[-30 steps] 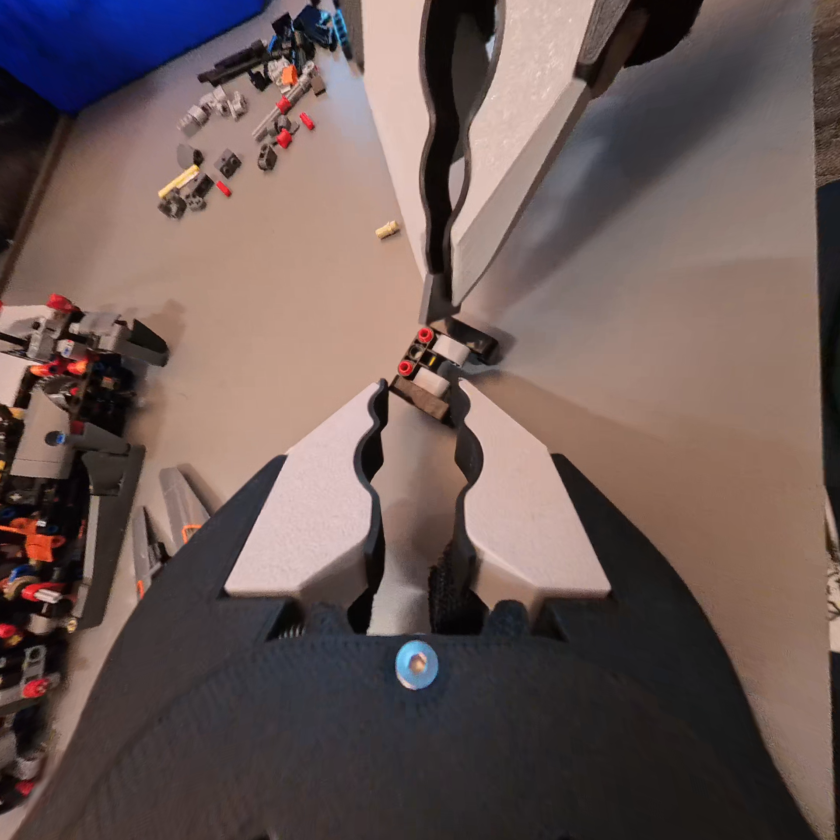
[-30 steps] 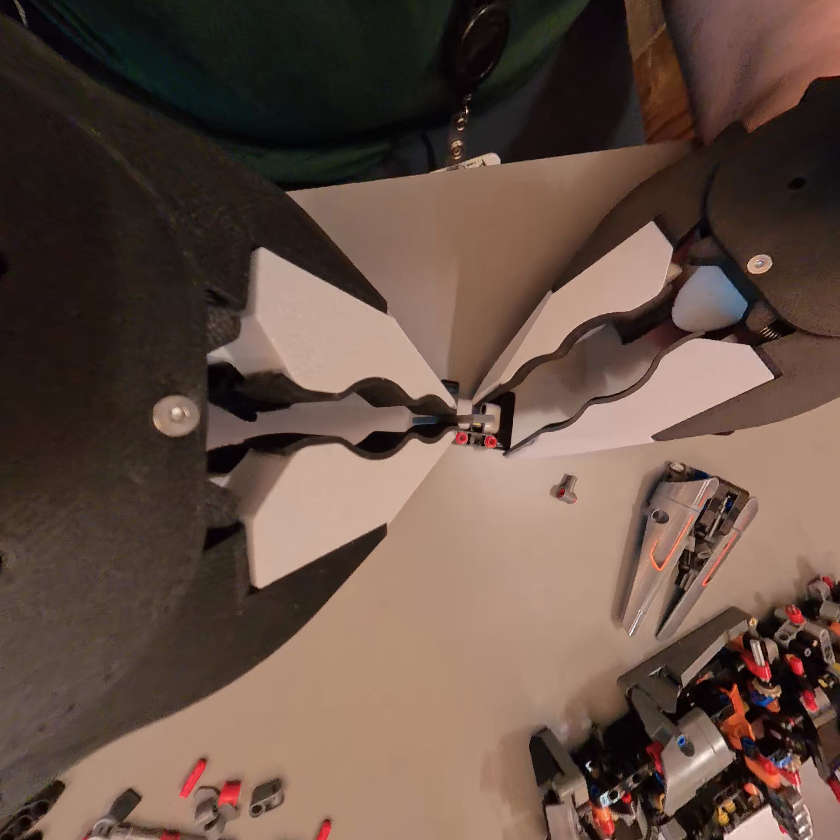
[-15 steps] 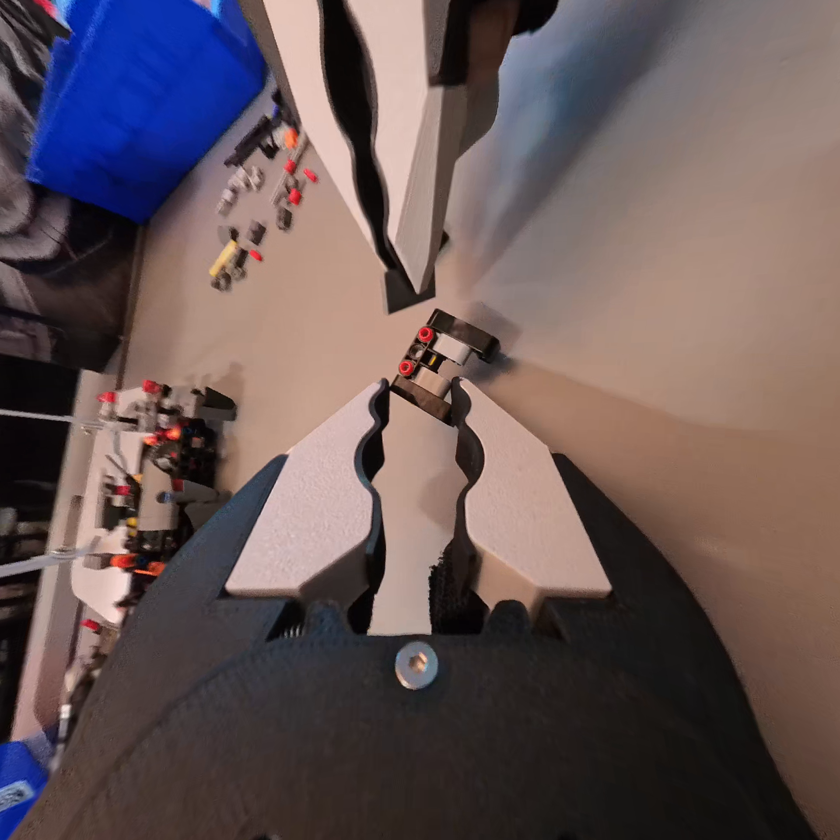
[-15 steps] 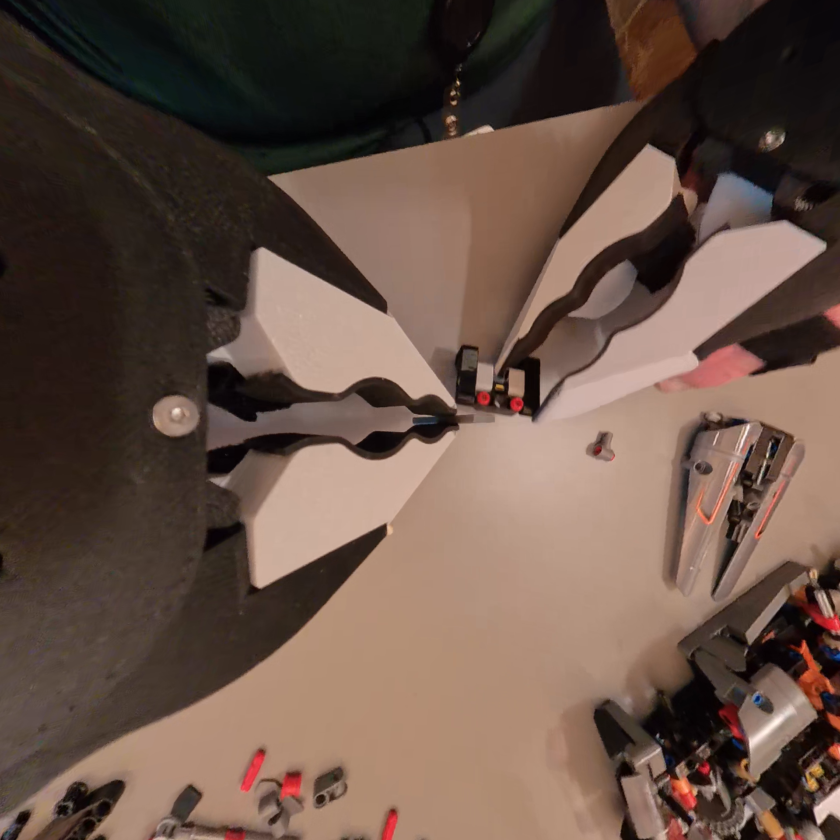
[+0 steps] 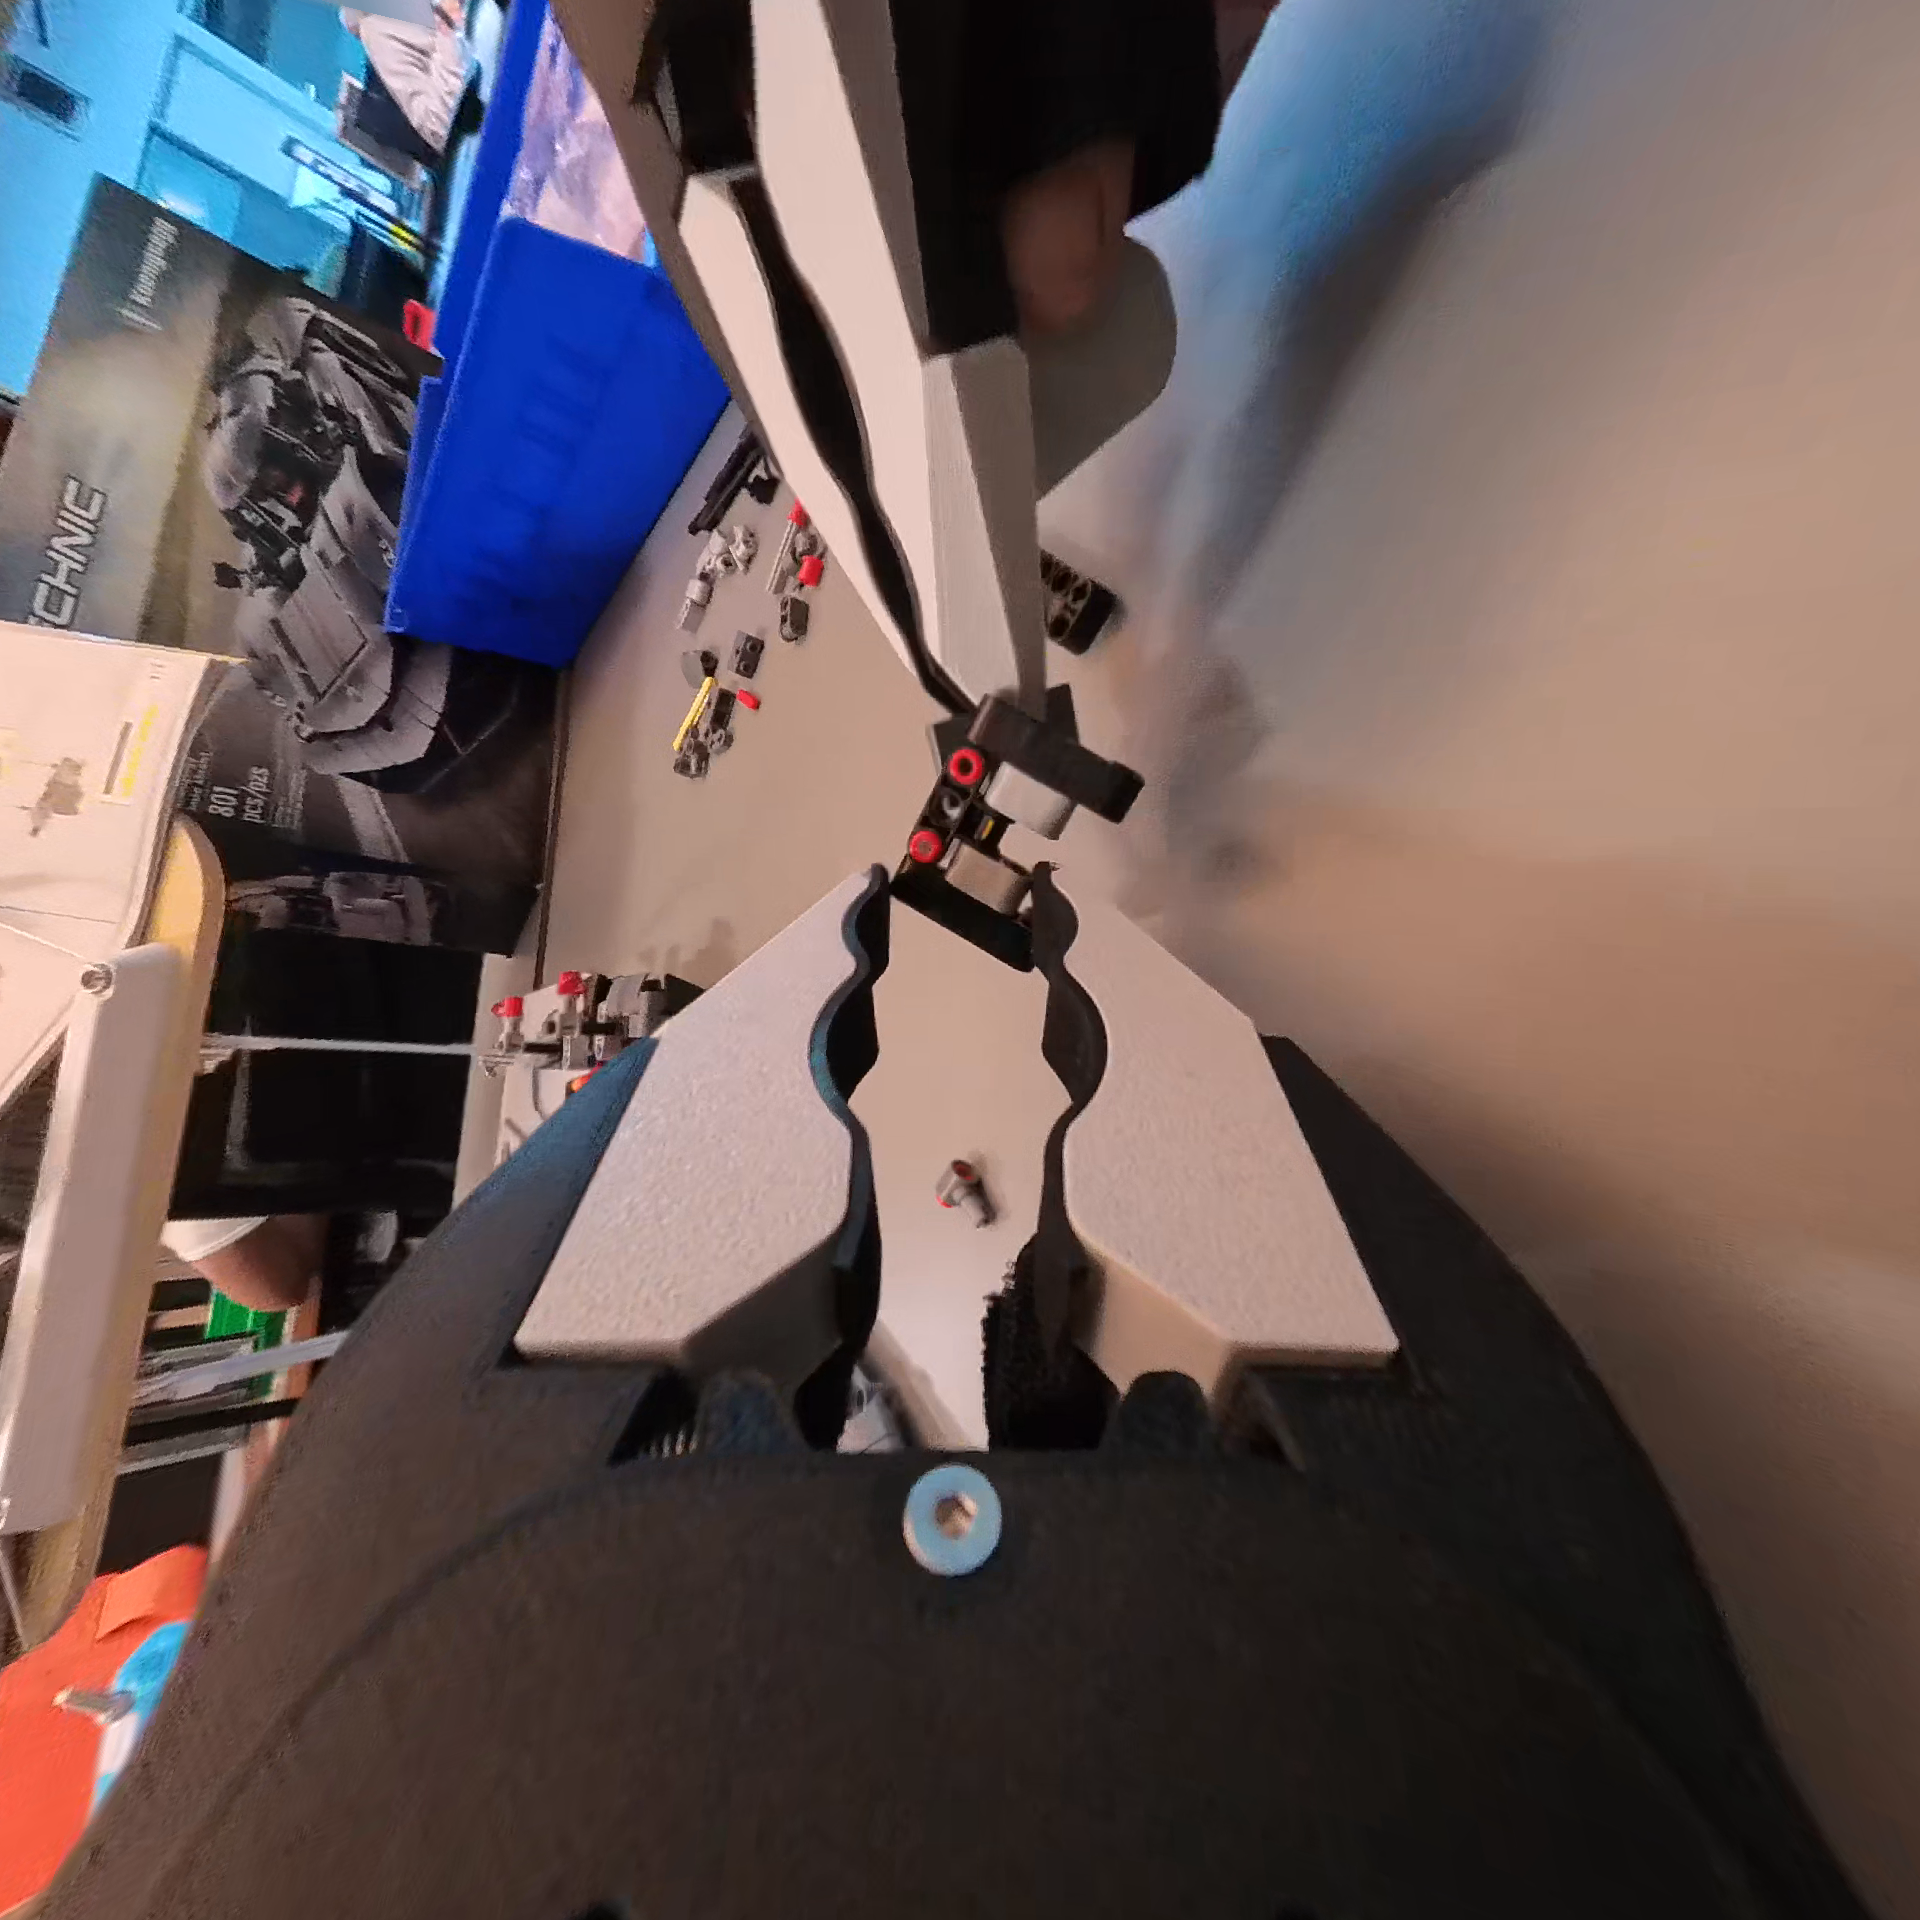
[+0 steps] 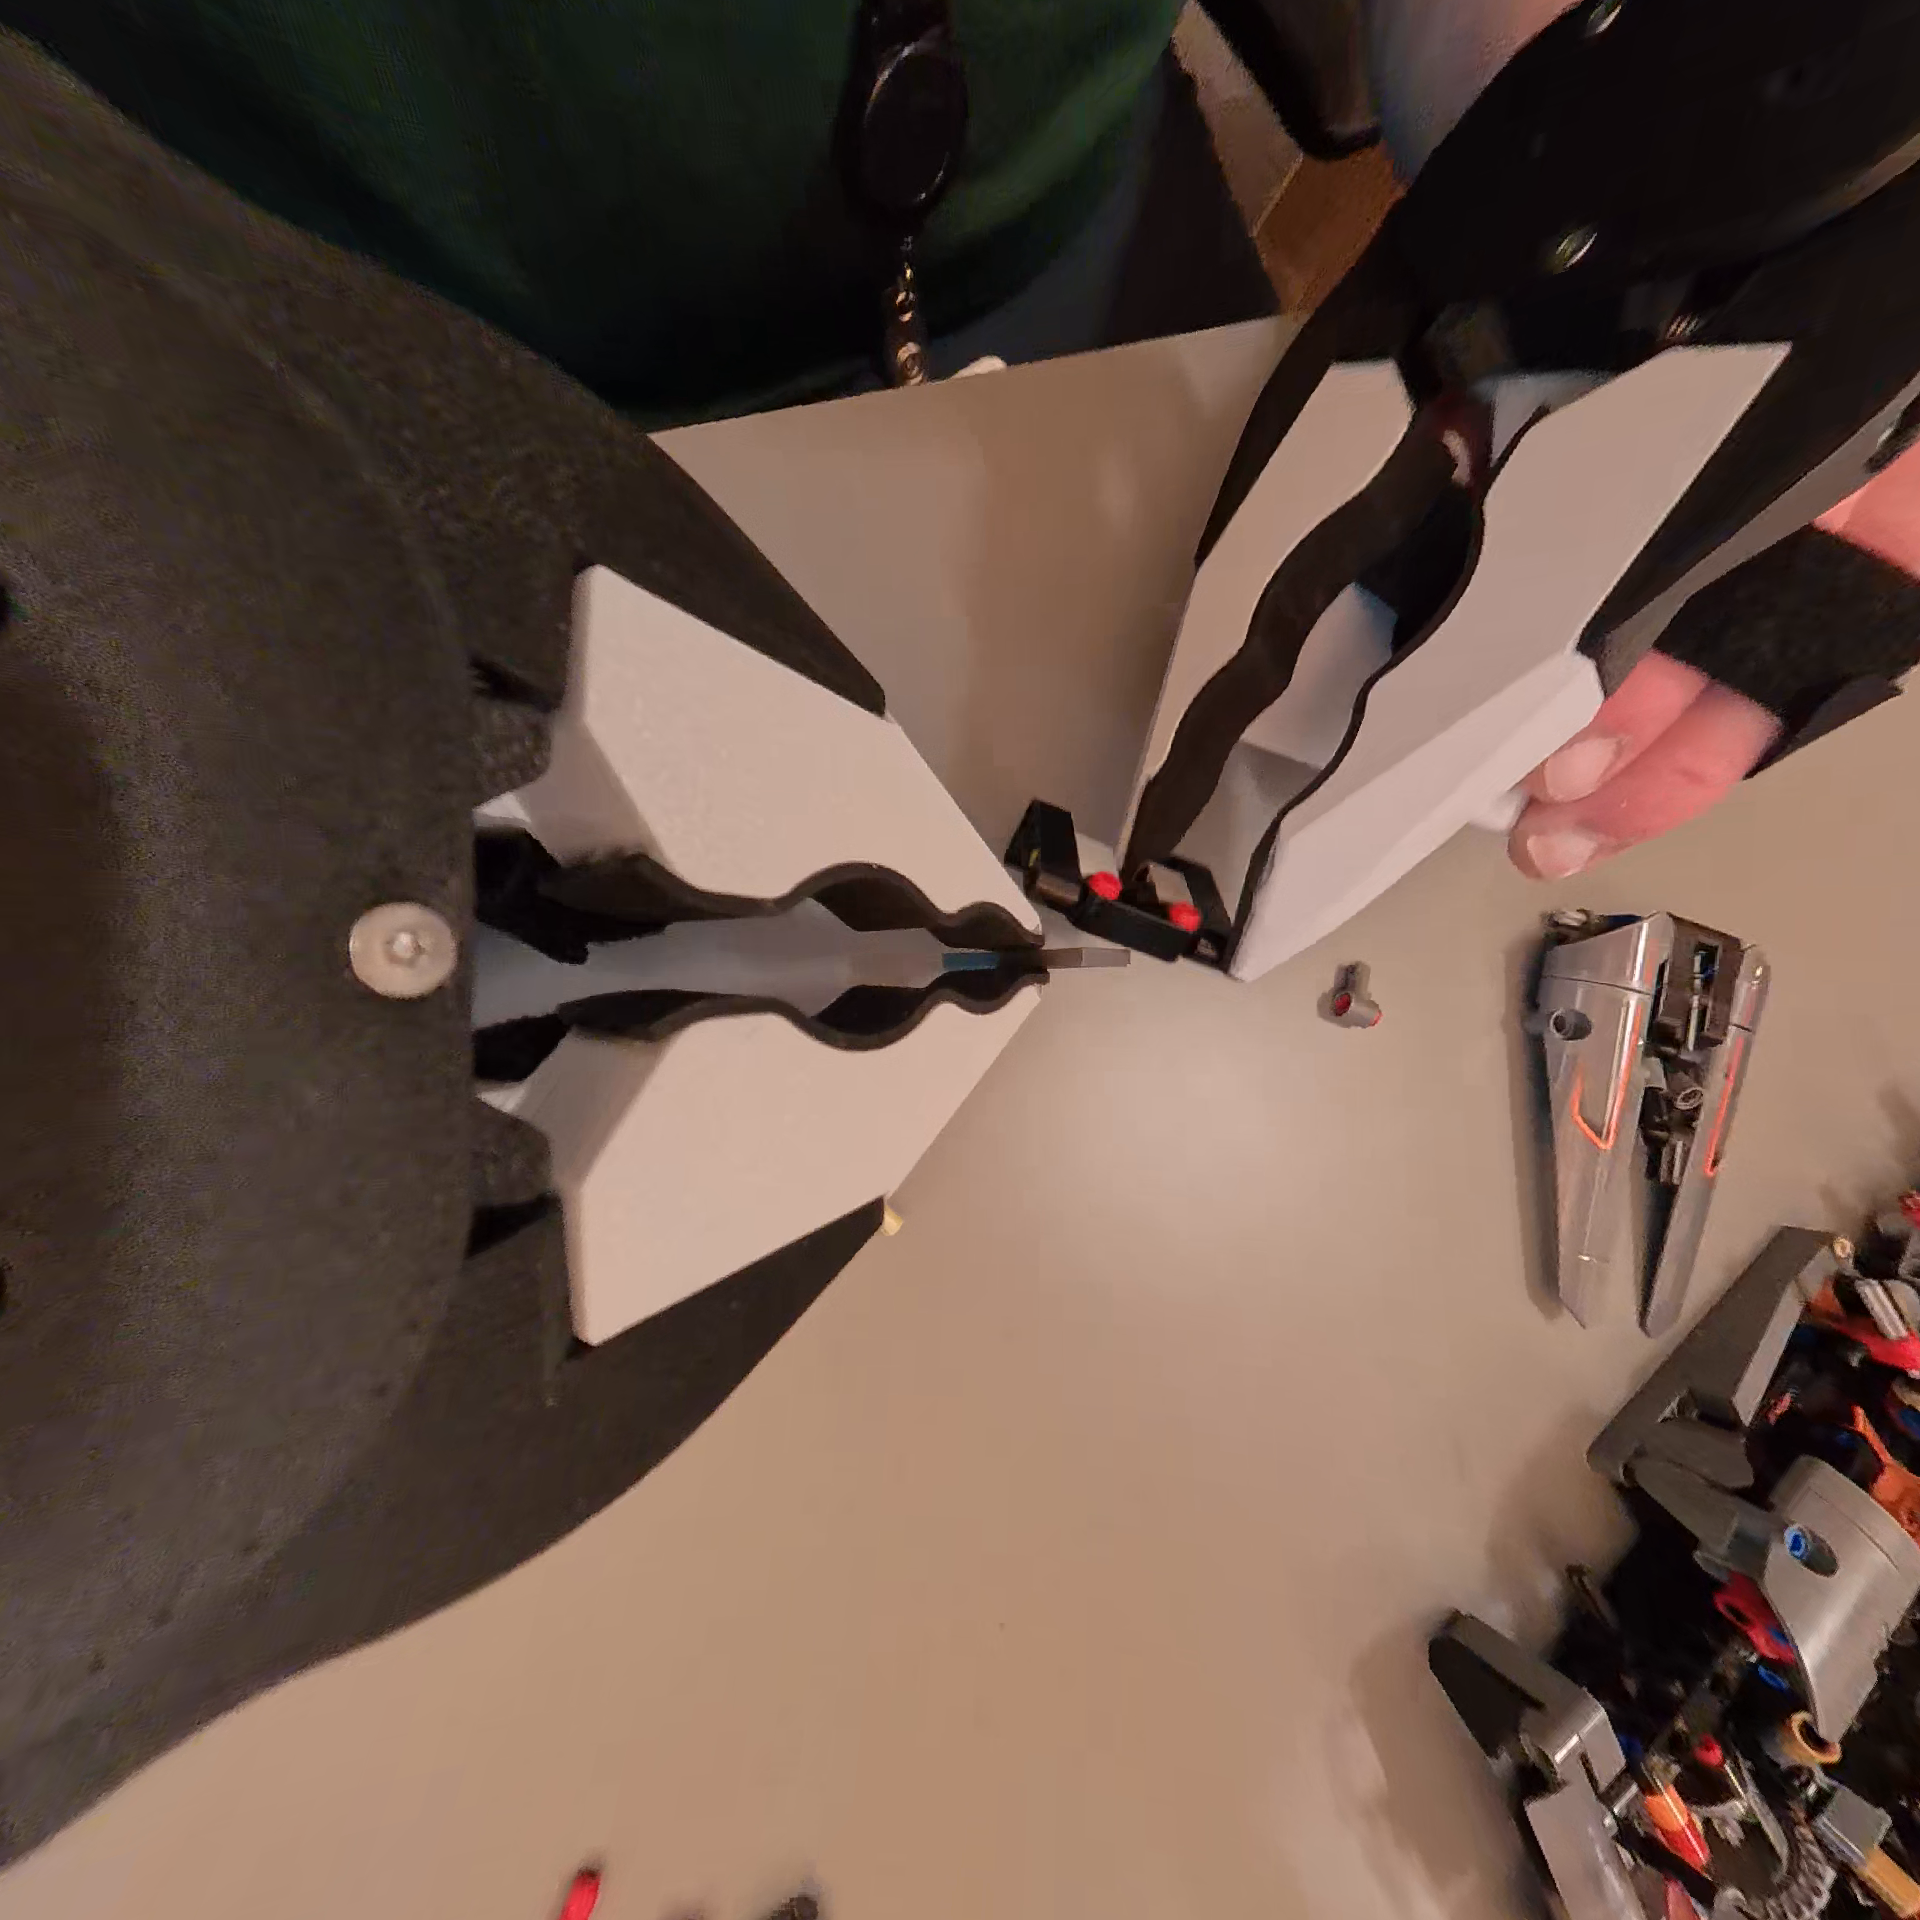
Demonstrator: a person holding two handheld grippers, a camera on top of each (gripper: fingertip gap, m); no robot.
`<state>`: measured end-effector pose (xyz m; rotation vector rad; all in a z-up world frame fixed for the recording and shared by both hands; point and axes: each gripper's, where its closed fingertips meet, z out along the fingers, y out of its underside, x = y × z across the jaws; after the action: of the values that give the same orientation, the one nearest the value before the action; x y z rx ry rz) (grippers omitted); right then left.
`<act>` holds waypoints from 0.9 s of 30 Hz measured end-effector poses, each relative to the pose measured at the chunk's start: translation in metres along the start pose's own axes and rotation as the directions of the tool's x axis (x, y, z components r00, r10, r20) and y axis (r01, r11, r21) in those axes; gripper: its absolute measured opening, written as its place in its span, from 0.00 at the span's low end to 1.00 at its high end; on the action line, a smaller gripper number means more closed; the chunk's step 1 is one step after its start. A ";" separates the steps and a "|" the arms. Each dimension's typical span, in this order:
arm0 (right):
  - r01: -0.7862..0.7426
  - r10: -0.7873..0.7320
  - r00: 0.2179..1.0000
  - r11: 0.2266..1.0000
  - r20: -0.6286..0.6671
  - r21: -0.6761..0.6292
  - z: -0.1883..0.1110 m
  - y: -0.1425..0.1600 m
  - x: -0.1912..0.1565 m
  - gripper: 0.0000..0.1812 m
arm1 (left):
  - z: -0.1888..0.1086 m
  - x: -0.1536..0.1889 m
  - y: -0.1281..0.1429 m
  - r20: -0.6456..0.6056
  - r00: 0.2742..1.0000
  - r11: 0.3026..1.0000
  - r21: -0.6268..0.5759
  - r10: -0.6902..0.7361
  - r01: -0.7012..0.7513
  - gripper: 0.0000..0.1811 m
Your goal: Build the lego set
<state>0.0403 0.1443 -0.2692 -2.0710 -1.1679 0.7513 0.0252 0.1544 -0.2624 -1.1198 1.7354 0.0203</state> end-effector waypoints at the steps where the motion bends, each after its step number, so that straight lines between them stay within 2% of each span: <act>1: -0.009 0.009 1.000 1.000 0.006 0.002 0.000 0.000 0.000 0.00 | 0.002 0.002 0.002 -0.011 1.000 1.000 -0.007 0.002 -0.002 0.14; 8: -0.057 0.057 0.998 0.998 0.007 0.009 -0.003 0.002 0.004 0.00 | 0.007 0.007 0.003 -0.010 1.000 1.000 -0.005 0.026 -0.026 0.14; 11: -0.106 0.104 0.992 0.994 0.072 0.033 -0.006 -0.002 0.000 0.00 | 0.008 0.008 0.005 -0.007 0.999 0.999 -0.023 0.042 -0.042 0.14; 14: -0.096 0.097 0.993 0.995 0.065 -0.007 -0.007 0.003 0.000 0.00 | 0.009 0.012 0.007 -0.029 0.999 0.999 -0.033 0.042 -0.043 0.14; 22: -0.152 0.147 0.976 0.988 0.163 0.018 -0.010 -0.007 -0.016 0.00 | 0.007 0.015 0.006 -0.085 0.991 0.992 -0.061 0.101 -0.106 0.14; 27: -0.135 0.124 0.971 0.990 0.205 0.042 -0.021 -0.018 -0.026 0.00 | 0.007 0.019 0.006 -0.142 0.985 0.990 -0.089 0.100 -0.114 0.14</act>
<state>0.0350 0.1232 -0.2378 -2.0768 -1.1120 1.0667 0.0257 0.1486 -0.2826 -1.1188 1.9339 0.0970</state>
